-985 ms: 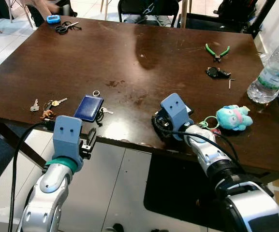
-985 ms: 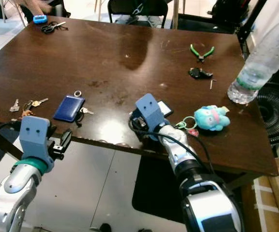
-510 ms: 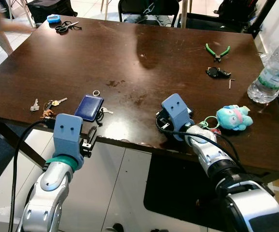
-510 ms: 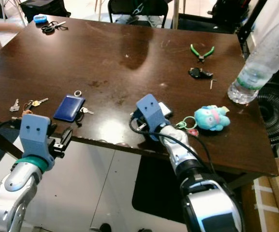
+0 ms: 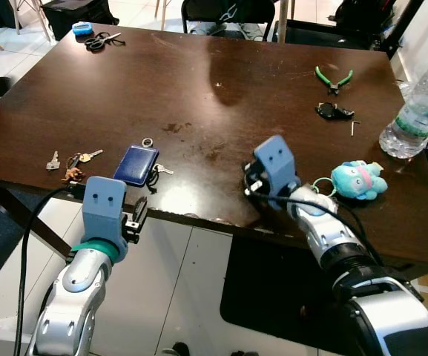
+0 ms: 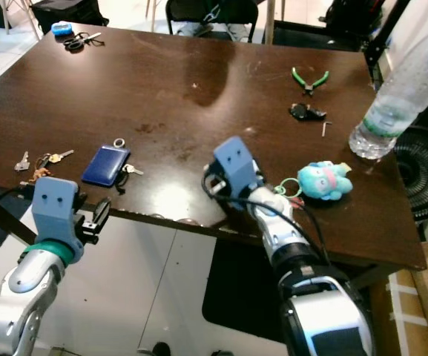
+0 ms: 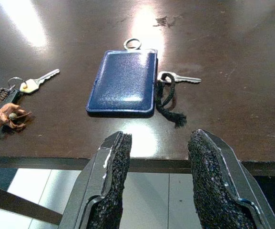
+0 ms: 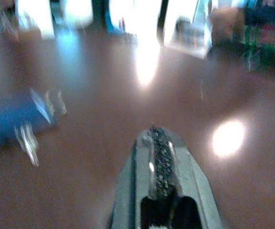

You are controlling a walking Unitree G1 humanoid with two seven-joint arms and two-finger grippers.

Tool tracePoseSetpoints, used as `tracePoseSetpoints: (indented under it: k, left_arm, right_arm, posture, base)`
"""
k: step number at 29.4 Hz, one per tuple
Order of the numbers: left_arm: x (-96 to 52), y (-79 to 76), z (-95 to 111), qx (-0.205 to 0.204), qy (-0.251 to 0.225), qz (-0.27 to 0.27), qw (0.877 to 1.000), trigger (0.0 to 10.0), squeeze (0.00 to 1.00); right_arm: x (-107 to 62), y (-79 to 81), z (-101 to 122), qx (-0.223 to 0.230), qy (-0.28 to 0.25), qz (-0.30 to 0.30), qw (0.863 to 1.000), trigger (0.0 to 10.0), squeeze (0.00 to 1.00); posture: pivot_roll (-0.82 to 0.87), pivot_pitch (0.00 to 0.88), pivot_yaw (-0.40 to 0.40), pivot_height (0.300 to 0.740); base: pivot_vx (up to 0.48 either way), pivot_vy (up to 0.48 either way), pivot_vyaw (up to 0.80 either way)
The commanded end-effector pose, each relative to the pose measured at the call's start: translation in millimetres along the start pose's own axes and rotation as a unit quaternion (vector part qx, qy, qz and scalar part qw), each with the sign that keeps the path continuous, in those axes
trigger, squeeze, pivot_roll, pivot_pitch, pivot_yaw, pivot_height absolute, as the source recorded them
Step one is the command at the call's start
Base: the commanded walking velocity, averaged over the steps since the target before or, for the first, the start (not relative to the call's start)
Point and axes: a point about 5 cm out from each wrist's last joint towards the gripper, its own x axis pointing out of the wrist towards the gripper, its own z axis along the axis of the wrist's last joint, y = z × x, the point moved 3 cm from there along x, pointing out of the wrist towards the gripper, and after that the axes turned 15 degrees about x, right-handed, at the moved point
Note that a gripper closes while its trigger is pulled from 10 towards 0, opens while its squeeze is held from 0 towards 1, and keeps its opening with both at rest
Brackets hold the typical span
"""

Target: Hang keys on a hook

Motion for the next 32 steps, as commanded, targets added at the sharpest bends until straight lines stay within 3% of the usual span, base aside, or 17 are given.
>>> tracePoseSetpoints:
  k: [1, 3, 8, 18, 32]
  left_arm:
    - [-2.6, 2.0, -10, -0.001, 0.013, 0.001, 1.0, 10.0, 0.0]
    - [-1.6, 2.9, -14, 0.0, 0.017, 0.002, 1.0, 10.0, 0.0]
    - [1.0, 1.3, -17, 0.008, 0.017, -0.003, 1.0, 10.0, 0.0]
    - [6.7, 0.1, -14, 0.0, 0.009, -0.003, 1.0, 10.0, 0.0]
    - [8.0, 1.2, -14, -0.001, 0.003, -0.001, 1.0, 10.0, 0.0]
  right_arm:
    - [-2.9, 4.4, 10, 0.016, -0.037, 0.002, 0.999, 10.0, 0.0]
    - [-13.0, 13.0, 26, 0.019, -0.104, -0.023, 0.994, 10.0, 0.0]
    - [-24.7, 16.9, 26, 0.028, -0.135, -0.062, 0.988, 10.0, 0.0]
    - [-32.4, 21.7, -6, 0.07, -0.088, -0.085, 0.99, 10.0, 0.0]
    - [-34.7, 25.5, -8, 0.067, -0.074, -0.089, 0.991, 10.0, 0.0]
  posture:
    - [-0.02, 0.094, 0.103, 0.74]
    - [-0.02, 0.07, 0.11, 0.74]
    - [-0.03, 0.052, 0.119, 0.74]
    - [-0.03, 0.033, 0.112, 0.74]
    - [-0.03, 0.038, 0.108, 0.74]
  base:
    - [0.0, 0.0, 0.0]
    - [0.0, 0.0, 0.0]
    - [0.0, 0.0, 0.0]
    - [0.0, 0.0, 0.0]
    - [0.0, 0.0, 0.0]
